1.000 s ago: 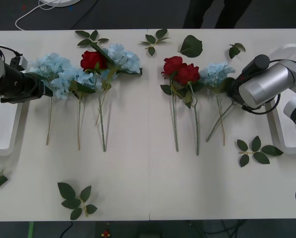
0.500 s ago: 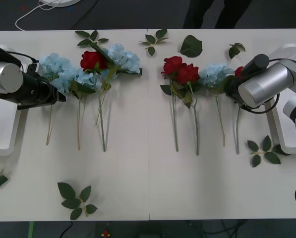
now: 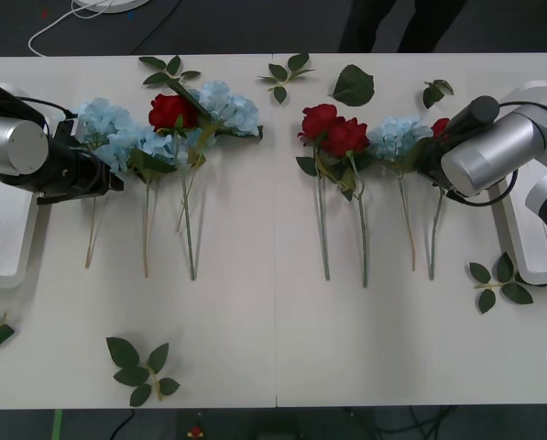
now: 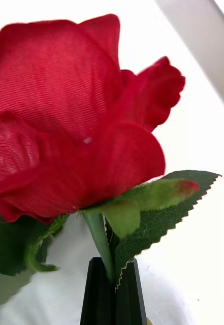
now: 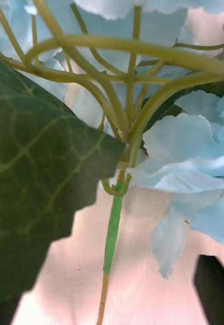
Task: Place the red flowers into the right box and the blue flowers into the left box. If a person shows an open palm, hand one flower to the person first, then continue sorting.
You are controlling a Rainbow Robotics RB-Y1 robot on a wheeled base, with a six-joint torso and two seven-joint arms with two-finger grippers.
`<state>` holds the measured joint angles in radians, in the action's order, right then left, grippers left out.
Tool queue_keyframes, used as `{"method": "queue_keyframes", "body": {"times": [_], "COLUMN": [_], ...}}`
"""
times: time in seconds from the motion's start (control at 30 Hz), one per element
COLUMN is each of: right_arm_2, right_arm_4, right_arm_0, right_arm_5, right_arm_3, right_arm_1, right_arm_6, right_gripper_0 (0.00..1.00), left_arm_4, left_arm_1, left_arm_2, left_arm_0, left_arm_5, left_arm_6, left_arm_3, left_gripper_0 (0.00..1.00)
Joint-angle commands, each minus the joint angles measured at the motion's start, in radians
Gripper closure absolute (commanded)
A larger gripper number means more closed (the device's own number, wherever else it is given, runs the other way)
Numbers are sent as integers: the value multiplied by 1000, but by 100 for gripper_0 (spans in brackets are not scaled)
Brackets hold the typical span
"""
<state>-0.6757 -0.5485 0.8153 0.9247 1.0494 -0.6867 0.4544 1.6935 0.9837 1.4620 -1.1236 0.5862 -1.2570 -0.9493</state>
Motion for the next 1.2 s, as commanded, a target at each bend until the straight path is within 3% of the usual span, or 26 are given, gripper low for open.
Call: {"method": "queue_keyframes", "body": {"times": [0.03,0.1,0.23,0.47,0.73,0.97,1.17,1.2], "right_arm_2": [41,79,200,364,429,429,427,427], "right_arm_4": [-2,-4,-16,25,130,156,163,163], "right_arm_0": [10,-15,-73,-160,-196,-196,-196,-196], "right_arm_5": [65,97,155,155,65,-198,-204,-198], "right_arm_3": [161,215,299,311,170,-63,-83,-83], "right_arm_1": [-117,-157,-243,-369,-427,-422,-410,-405], "right_arm_6": [75,130,291,573,739,820,805,802], "right_gripper_0": [100,100,100,100,100,100,100,96], "left_arm_4": [-20,-25,-32,-43,-51,-71,-72,-74], "left_arm_1": [-16,-17,-17,-17,-16,20,56,64], "left_arm_2": [69,78,78,78,61,-84,-365,-425], "left_arm_0": [-51,-50,-42,-36,-38,-44,-45,-44], "left_arm_5": [-59,-66,-77,-91,-152,-106,109,155], "left_arm_6": [14,13,11,8,8,-27,-167,-194], "left_arm_3": [0,1,0,0,17,60,110,115], "left_gripper_0": [81,100,100,100,100,100,100,100]}}
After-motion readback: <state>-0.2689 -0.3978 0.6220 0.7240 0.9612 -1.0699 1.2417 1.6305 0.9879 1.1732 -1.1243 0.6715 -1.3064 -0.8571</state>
